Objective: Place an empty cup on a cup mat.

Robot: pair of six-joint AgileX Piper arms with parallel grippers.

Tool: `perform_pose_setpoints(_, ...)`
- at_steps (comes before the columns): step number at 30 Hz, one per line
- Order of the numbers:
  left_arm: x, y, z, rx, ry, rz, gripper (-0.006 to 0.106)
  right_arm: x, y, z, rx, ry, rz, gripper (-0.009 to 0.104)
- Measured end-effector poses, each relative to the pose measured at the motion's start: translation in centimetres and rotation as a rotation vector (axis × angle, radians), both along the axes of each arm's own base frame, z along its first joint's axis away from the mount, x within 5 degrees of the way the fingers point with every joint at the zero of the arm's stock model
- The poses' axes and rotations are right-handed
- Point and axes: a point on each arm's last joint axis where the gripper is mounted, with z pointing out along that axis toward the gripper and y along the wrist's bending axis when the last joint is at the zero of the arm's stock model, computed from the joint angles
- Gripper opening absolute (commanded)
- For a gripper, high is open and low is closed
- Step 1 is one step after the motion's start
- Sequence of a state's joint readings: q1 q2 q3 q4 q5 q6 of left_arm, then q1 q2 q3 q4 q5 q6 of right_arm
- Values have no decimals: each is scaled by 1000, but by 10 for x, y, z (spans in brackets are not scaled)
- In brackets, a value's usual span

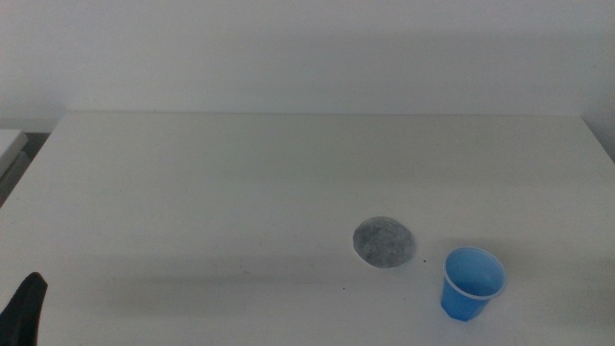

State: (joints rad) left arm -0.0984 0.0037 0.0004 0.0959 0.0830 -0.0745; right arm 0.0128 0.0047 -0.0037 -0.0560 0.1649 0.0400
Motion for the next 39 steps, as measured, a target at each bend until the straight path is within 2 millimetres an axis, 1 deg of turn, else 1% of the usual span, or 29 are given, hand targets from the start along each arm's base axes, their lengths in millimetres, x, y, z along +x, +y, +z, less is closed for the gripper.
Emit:
perform_pose_setpoints(4, 0, 0, 0, 0, 0, 0, 94, 0, 0, 0, -27, 0, 1, 93)
perform_pose_setpoints(6, 0, 0, 0, 0, 0, 0, 94, 0, 0, 3, -29, -10, 2, 93)
perform_pose_setpoints(8, 0, 0, 0, 0, 0, 0, 94, -1, 0, 12, -17, -33, 3, 93)
perform_pose_setpoints(11, 0, 0, 0, 0, 0, 0, 94, -2, 0, 33, -8, -71, 3, 93)
perform_pose_setpoints(14, 0, 0, 0, 0, 0, 0, 94, 3, 0, 60, 4, -30, 3, 93)
perform_pose_setpoints(15, 0, 0, 0, 0, 0, 0, 94, 5, 1, 76, 14, -3, 4, 93)
perform_pose_setpoints(17, 0, 0, 0, 0, 0, 0, 94, 12, 1, 100, 38, 101, 8, 93)
perform_pose_setpoints(19, 0, 0, 0, 0, 0, 0, 94, 18, 4, 130, 73, 233, 22, 93)
perform_pose_setpoints(23, 0, 0, 0, 0, 0, 0, 94, 27, 11, 179, 127, 471, 78, 93)
perform_pose_setpoints(26, 0, 0, 0, 0, 0, 0, 94, 33, 14, 209, 138, 545, 107, 93)
perform_pose_setpoints(29, 0, 0, 0, 0, 0, 0, 94, 38, 15, 233, 140, 527, 119, 93)
perform_pose_setpoints(31, 0, 0, 0, 0, 0, 0, 94, 40, 15, 241, 139, 514, 121, 93)
perform_pose_setpoints(33, 0, 0, 0, 0, 0, 0, 94, 39, 15, 246, 138, 503, 122, 93)
perform_pose_setpoints(36, 0, 0, 0, 0, 0, 0, 94, 38, 15, 248, 156, 496, 117, 93)
perform_pose_setpoints(39, 0, 0, 0, 0, 0, 0, 94, 40, 16, 245, 172, 534, 116, 93)
